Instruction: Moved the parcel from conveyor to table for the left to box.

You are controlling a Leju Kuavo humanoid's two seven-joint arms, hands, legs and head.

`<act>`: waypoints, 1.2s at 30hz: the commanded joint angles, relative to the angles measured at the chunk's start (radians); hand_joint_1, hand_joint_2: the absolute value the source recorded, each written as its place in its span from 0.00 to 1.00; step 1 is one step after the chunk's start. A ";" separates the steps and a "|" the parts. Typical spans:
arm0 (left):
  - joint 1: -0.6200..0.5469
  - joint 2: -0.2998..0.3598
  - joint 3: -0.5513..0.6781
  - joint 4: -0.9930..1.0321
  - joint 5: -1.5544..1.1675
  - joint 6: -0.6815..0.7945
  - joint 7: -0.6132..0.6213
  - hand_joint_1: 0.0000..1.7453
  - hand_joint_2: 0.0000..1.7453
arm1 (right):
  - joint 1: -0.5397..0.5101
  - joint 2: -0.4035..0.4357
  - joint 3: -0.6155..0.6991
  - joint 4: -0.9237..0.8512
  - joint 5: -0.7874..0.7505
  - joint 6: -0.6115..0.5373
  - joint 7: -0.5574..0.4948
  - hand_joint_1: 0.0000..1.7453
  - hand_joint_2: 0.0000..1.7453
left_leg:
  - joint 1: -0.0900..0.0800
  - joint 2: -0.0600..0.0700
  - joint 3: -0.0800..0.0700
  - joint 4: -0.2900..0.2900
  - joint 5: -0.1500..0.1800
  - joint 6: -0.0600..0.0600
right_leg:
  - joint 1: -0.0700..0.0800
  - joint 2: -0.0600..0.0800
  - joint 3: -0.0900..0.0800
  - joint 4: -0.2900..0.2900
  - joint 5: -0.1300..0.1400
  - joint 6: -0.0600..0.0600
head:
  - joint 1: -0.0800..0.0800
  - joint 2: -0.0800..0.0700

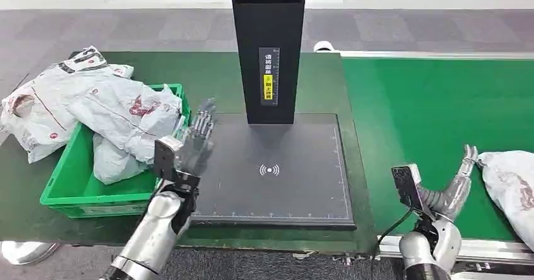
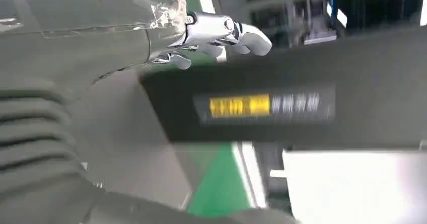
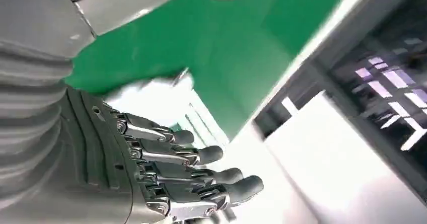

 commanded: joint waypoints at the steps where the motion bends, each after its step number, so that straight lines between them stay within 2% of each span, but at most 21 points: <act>1: -0.153 -0.035 -0.158 0.409 -0.109 0.134 0.029 0.00 1.00 | -0.151 -0.246 -0.240 0.637 0.475 0.116 0.595 0.00 1.00 | 0.001 -0.010 0.004 -0.003 0.002 0.002 | 0.002 -0.010 0.009 -0.007 0.000 0.001 | 0.000 0.000; 2: -0.150 -0.028 -0.144 0.413 -0.102 0.133 0.025 0.00 1.00 | -0.155 -0.256 -0.241 0.651 0.476 0.130 0.598 0.00 1.00 | 0.000 -0.006 0.003 -0.002 0.000 0.002 | 0.001 -0.005 0.006 -0.004 -0.001 0.001 | 0.000 0.000; 4: -0.141 -0.029 -0.123 0.400 -0.095 0.137 0.026 0.00 1.00 | -0.167 -0.267 -0.233 0.665 0.490 0.150 0.621 0.00 1.00 | 0.000 -0.008 0.003 -0.003 0.001 0.004 | 0.001 -0.009 0.008 -0.007 0.000 0.003 | 0.000 0.000; 10: -0.122 -0.037 -0.089 0.375 -0.093 0.149 0.058 0.00 1.00 | -0.210 -0.269 -0.236 0.686 0.482 0.193 0.635 0.00 1.00 | 0.000 0.001 0.000 -0.001 -0.001 0.005 | 0.000 0.001 0.002 -0.003 0.000 0.004 | 0.000 0.000; 21: -0.120 -0.041 -0.034 0.362 -0.104 0.148 0.076 0.00 1.00 | -0.236 -0.266 -0.202 0.698 0.531 0.293 0.750 0.00 1.00 | 0.000 0.000 -0.002 0.000 -0.001 0.005 | 0.000 0.000 0.001 -0.002 0.000 0.004 | 0.000 0.000; 33: -0.122 -0.043 -0.031 0.363 -0.104 0.146 0.076 0.00 1.00 | -0.228 -0.267 -0.200 0.696 0.531 0.294 0.752 0.00 1.00 | 0.000 -0.001 -0.002 0.000 -0.001 0.005 | 0.000 -0.001 0.002 -0.002 0.000 0.004 | 0.000 0.000; 36: -0.131 -0.051 -0.025 0.377 -0.108 0.138 0.085 0.00 1.00 | -0.208 -0.280 -0.160 0.696 0.532 0.357 0.794 0.00 1.00 | 0.000 -0.001 -0.002 0.000 -0.001 0.005 | 0.000 -0.001 0.002 -0.003 0.000 0.004 | 0.000 0.000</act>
